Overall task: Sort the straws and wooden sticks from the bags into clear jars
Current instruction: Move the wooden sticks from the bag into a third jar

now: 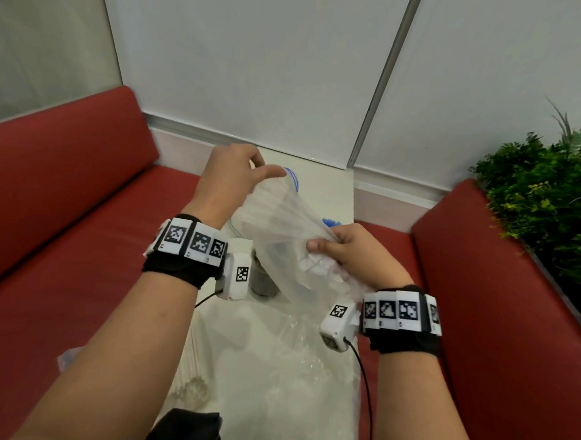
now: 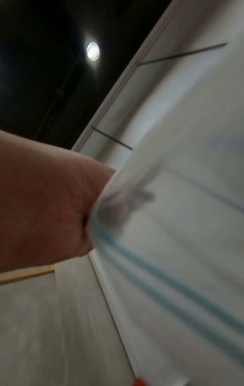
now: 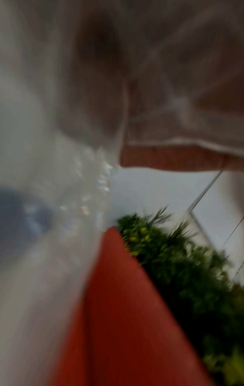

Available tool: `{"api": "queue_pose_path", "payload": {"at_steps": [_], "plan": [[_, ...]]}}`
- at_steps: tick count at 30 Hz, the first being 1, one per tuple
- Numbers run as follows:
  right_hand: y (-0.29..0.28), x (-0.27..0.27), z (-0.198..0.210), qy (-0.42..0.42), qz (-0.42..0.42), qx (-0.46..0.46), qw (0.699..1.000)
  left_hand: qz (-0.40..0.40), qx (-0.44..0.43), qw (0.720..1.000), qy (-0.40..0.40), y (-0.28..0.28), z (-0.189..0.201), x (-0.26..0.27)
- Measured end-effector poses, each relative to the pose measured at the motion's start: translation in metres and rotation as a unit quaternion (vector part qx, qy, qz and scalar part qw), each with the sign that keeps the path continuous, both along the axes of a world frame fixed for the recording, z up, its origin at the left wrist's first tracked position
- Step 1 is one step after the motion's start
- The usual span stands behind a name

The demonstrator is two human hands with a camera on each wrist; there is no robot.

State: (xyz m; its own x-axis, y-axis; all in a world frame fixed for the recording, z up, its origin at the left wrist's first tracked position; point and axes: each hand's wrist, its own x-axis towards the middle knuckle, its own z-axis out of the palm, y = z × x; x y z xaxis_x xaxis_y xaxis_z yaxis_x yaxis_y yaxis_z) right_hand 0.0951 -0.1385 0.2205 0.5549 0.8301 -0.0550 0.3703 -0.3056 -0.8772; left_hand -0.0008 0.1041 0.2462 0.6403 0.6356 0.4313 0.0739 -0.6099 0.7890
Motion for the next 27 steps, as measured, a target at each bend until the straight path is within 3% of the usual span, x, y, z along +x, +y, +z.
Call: {"api": "queue_pose_path", "payload": {"at_steps": [2, 5, 8, 10, 11, 12, 15, 18, 20, 24, 25, 27], "plan": [[-0.014, 0.004, 0.004, 0.035, 0.011, 0.015, 0.999, -0.062, -0.067, 0.995, -0.051, 0.011, 0.002, -0.006], [-0.038, 0.012, 0.007, 0.096, -0.001, 0.101, 0.99, -0.203, -0.272, 0.933, -0.117, 0.036, 0.0, -0.019], [-0.044, 0.014, 0.003, 0.235, -0.015, 0.247, 0.94, -0.326, -0.402, 0.856, -0.005, 0.031, -0.015, -0.024], [-0.036, 0.015, -0.004, 0.264, -0.028, 0.296, 0.917, -0.447, -0.428, 0.783, 0.054, 0.01, -0.032, -0.021], [-0.031, 0.014, -0.007, 0.26, -0.04, 0.302, 0.916, -0.467, -0.438, 0.766, 0.062, -0.001, -0.039, -0.019], [-0.027, 0.014, -0.011, 0.255, -0.053, 0.307, 0.915, -0.461, -0.444, 0.766, 0.061, -0.01, -0.044, -0.016], [-0.035, 0.019, -0.031, 0.263, -0.088, 0.327, 0.903, -0.385, -0.418, 0.822, 0.034, -0.014, -0.05, -0.009], [-0.055, 0.025, -0.057, 0.241, -0.136, 0.277, 0.92, -0.331, -0.344, 0.878, 0.04, -0.01, -0.046, -0.012], [-0.063, 0.025, -0.072, 0.271, -0.181, 0.256, 0.91, -0.335, -0.287, 0.897, 0.042, -0.014, -0.041, -0.017], [-0.083, 0.035, -0.082, 0.23, -0.322, 0.258, 0.881, -0.359, -0.154, 0.914, 0.112, -0.024, -0.031, -0.023], [-0.086, 0.037, -0.081, 0.201, -0.316, 0.256, 0.891, -0.358, -0.117, 0.913, 0.154, -0.028, -0.031, -0.021], [-0.082, 0.035, -0.072, 0.167, -0.195, 0.239, 0.936, -0.387, -0.04, 0.883, 0.262, -0.047, -0.03, -0.015]]}}
